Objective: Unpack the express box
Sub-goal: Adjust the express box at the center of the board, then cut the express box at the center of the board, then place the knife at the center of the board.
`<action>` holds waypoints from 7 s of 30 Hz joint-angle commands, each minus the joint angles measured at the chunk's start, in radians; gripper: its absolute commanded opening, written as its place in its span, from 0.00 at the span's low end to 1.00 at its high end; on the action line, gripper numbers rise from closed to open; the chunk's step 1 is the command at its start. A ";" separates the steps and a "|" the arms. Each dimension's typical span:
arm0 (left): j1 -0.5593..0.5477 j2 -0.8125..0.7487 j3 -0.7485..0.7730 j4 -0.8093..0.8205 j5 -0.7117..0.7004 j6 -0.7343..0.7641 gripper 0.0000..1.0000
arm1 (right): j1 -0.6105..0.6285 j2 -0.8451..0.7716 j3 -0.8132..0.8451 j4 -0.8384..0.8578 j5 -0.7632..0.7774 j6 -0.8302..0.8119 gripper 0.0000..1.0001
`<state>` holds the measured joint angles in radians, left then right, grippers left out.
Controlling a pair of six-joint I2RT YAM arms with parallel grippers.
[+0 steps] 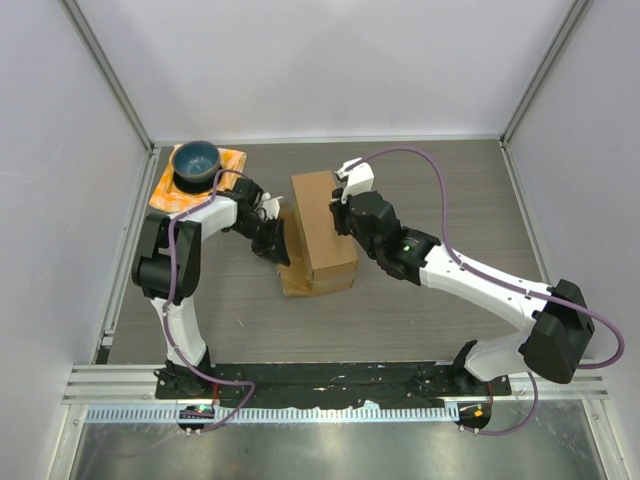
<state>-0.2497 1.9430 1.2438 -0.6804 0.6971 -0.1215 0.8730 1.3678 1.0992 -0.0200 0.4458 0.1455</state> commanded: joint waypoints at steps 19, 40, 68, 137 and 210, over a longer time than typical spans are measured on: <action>-0.278 -0.389 0.497 -0.398 -0.688 0.876 0.00 | -0.002 -0.439 -0.166 -0.008 0.036 0.088 0.01; -0.381 -0.562 0.325 -0.490 -0.553 1.416 0.00 | 0.434 -0.662 -0.504 -0.037 -0.214 -0.039 0.01; -0.649 -0.546 0.192 -0.585 -0.659 1.329 0.00 | 0.808 -0.536 -0.503 -0.182 0.438 -0.002 0.01; -0.649 -0.527 0.227 -0.697 -0.762 1.350 0.00 | 0.755 -0.325 -0.585 -0.055 0.545 0.136 0.01; -0.537 -0.308 0.617 -0.890 -0.700 0.770 0.00 | -0.781 -0.239 -0.501 0.026 -0.934 0.712 0.71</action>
<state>-0.7891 1.6272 1.8015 -1.3624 -0.0360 0.7006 0.1020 1.1389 0.5888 -0.0265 -0.4129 0.8680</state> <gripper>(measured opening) 0.026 0.525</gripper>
